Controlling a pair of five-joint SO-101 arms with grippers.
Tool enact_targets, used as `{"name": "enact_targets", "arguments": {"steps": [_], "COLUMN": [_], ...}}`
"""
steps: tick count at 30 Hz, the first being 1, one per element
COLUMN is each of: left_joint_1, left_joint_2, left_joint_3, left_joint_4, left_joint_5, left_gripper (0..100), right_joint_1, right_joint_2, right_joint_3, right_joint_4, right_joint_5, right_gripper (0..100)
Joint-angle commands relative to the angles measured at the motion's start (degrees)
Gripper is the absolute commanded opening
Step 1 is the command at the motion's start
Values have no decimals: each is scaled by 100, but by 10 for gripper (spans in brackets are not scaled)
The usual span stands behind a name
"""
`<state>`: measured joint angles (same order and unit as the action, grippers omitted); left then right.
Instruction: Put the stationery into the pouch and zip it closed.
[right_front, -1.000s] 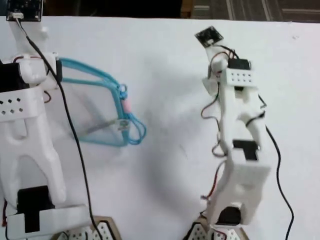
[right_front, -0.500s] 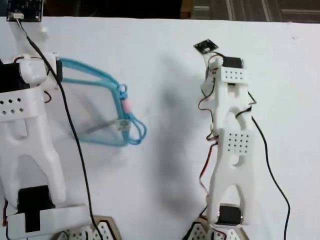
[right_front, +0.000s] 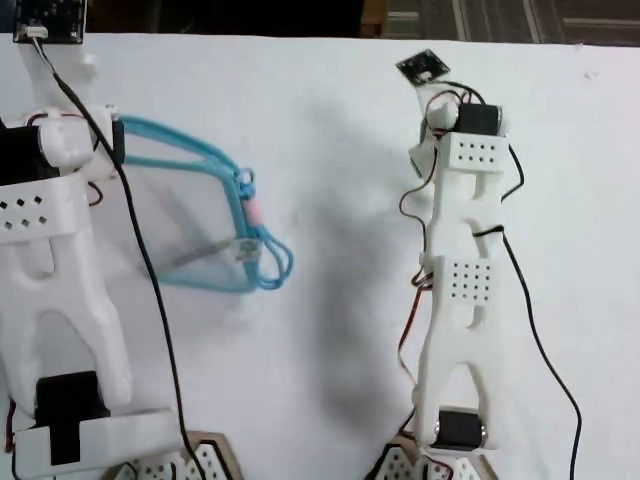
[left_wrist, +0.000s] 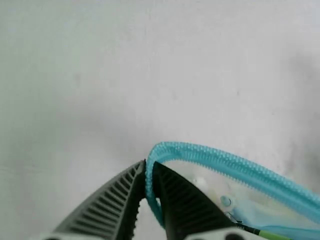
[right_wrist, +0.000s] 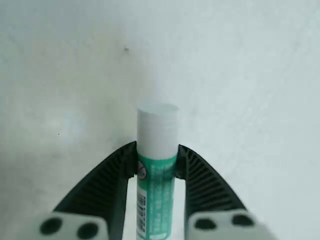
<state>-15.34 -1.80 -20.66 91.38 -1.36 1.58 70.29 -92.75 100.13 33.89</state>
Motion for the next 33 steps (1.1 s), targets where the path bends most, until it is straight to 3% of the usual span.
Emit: {"name": "enact_targets", "arguments": {"steps": [1,8,14,20,27,30,33], "left_joint_1": [13,13,13,13,13,13,22], "left_joint_2": [673,664,664,664,664,664,664], "left_joint_3": [97,97,97,97,97,97,97], "left_joint_4": [193,202,202,193,202,202,202], "left_joint_5": [35,35,35,44,44,44,35], "left_gripper": [22,22,22,22,22,22,22], "right_joint_1": [66,-31,-189,-593,-1323,-1736,-1991], "right_joint_2": [-778,-2308,-4602,-7222,-9332,-9815,-10237], "right_joint_3": [-18,1204,4440,7842,10470,11499,12527], "right_joint_4": [145,154,145,119,75,-532,-2070], "right_joint_5": [-404,-1187,-1732,-1732,-1732,-1767,-1785], "right_gripper": [17,17,17,17,17,17,17]}}
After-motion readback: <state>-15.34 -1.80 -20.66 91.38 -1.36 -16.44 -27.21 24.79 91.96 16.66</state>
